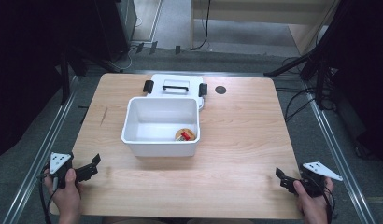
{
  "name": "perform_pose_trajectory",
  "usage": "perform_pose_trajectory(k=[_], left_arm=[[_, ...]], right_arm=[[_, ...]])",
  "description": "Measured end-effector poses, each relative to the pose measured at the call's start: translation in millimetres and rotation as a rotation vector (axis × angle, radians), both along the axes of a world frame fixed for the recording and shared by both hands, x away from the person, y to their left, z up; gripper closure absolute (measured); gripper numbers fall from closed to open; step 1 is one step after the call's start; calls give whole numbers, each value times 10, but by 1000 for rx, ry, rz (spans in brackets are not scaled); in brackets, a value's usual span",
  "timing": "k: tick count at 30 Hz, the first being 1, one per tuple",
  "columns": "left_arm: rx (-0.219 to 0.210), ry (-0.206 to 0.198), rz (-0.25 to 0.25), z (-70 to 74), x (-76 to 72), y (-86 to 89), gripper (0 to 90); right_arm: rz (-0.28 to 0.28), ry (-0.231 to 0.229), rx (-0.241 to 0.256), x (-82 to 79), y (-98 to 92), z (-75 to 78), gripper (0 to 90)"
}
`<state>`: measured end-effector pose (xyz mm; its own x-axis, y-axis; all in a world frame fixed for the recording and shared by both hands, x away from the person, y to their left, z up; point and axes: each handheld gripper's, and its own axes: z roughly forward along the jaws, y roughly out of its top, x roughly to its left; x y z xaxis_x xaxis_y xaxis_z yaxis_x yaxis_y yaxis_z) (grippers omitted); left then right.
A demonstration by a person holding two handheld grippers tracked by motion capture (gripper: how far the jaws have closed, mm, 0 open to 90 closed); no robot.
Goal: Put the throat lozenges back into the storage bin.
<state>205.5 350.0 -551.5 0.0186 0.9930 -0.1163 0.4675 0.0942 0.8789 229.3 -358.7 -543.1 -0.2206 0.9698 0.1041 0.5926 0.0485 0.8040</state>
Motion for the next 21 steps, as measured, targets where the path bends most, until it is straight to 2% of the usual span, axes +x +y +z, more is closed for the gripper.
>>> perform_pose_trajectory(k=[4, 6, 11, 21], left_arm=[[2, 6, -2, 1, 3, 0, 0], [0, 8, -2, 1, 9, -1, 0], [-1, 7, 0, -2, 21, 0, 0], [-1, 15, -5, -2, 26, 1, 0]], right_arm=[[-8, -26, 31, -56, -34, -5, 26], [-11, -31, 30, -61, -21, -13, 27], [11, -12, 17, -37, 18, -41, 22], [20, 10, 9, -23, 34, -54, 22]])
